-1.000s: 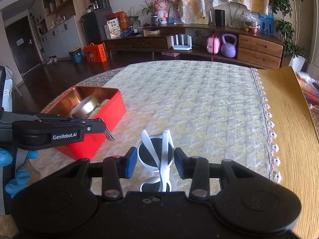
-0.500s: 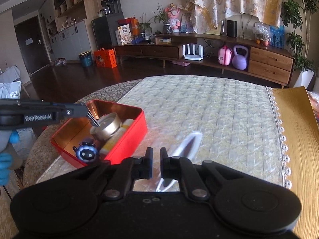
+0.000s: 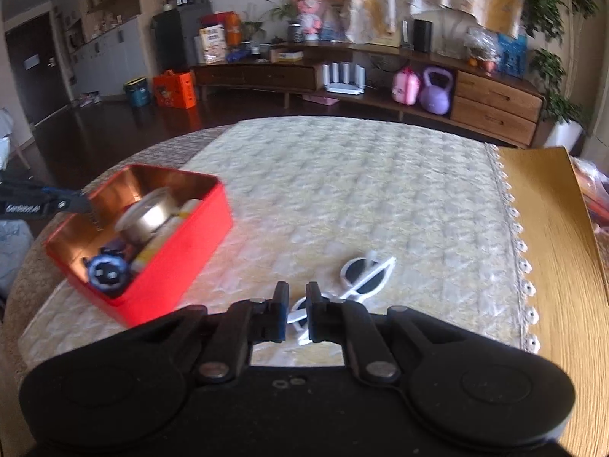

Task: Organize rigid objects
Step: 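Carry the clipper into the tin and open the left tool while the right tool regrasps the sunglasses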

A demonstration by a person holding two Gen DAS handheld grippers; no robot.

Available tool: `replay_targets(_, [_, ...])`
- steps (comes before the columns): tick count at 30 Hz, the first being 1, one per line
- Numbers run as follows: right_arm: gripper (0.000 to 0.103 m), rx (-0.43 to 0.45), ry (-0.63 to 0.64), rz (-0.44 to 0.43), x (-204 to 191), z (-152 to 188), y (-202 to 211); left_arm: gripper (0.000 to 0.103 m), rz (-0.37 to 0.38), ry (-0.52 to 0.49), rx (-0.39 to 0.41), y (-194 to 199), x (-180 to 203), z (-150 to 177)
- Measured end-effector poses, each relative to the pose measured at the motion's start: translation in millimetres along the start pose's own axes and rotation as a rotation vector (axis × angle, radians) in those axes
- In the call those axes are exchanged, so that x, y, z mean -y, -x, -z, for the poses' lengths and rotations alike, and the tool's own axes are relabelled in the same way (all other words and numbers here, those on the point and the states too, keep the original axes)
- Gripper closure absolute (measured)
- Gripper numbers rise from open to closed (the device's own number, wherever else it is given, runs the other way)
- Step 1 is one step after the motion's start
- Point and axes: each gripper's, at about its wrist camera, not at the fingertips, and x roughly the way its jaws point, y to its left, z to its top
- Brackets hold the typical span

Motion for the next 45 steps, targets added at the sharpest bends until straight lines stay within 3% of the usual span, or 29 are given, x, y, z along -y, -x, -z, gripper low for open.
replay_targets(3, [0.088, -0.023, -0.016, 0.02, 11, 2, -11, 0.093, -0.006, -0.003, -0.024, -10, -2, 4])
replay_targets(6, [0.074, -0.031, -0.033, 0.034, 17, 3, -22, 0.093, -0.015, -0.012, -0.044, -18, -3, 5])
replay_targets(8, [0.039, -0.022, -0.038, 0.035, 18, 2, -28, 0.093, -0.014, -0.012, -0.053, -22, -3, 5])
replay_targets(9, [0.032, -0.012, -0.037, 0.04, 18, 1, -31, 0.093, -0.015, -0.014, -0.057, -24, -3, 5])
replay_targets(10, [0.028, -0.009, -0.033, 0.046, 17, 0, -35, 0.093, -0.015, -0.017, -0.061, -26, -2, 6])
replay_targets(15, [0.028, -0.056, -0.059, 0.077, 24, -5, -65, 0.093, -0.023, -0.032, -0.073, -35, 0, 4])
replay_targets(21, [0.033, -0.099, -0.076, 0.109, 28, -6, -92, 0.093, -0.025, -0.013, -0.076, -44, -1, -2])
replay_targets(23, [0.041, -0.109, -0.069, 0.111, 26, -4, -97, 0.093, -0.027, -0.009, -0.076, -47, 0, -3])
replay_targets(28, [0.047, -0.098, -0.022, 0.134, 16, -1, -97, 0.093, -0.022, 0.008, -0.084, -56, -1, -5])
replay_targets(31, [0.065, -0.087, -0.01, 0.137, 15, -2, -95, 0.093, -0.024, 0.02, -0.091, -62, -1, -6])
replay_targets(36, [0.066, -0.071, 0.031, 0.118, 4, 4, -88, 0.093, -0.024, 0.061, -0.088, -64, -5, -6])
replay_targets(43, [0.068, 0.019, 0.038, 0.045, -14, 2, -50, 0.093, 0.0, 0.11, -0.061, -54, -12, 1])
replay_targets(44, [0.094, 0.033, 0.036, 0.033, -16, 0, -43, 0.093, 0.005, 0.115, -0.057, -52, -13, 2])
replay_targets(45, [0.096, 0.048, 0.024, 0.021, -17, -2, -37, 0.093, 0.009, 0.119, -0.053, -50, -13, 3])
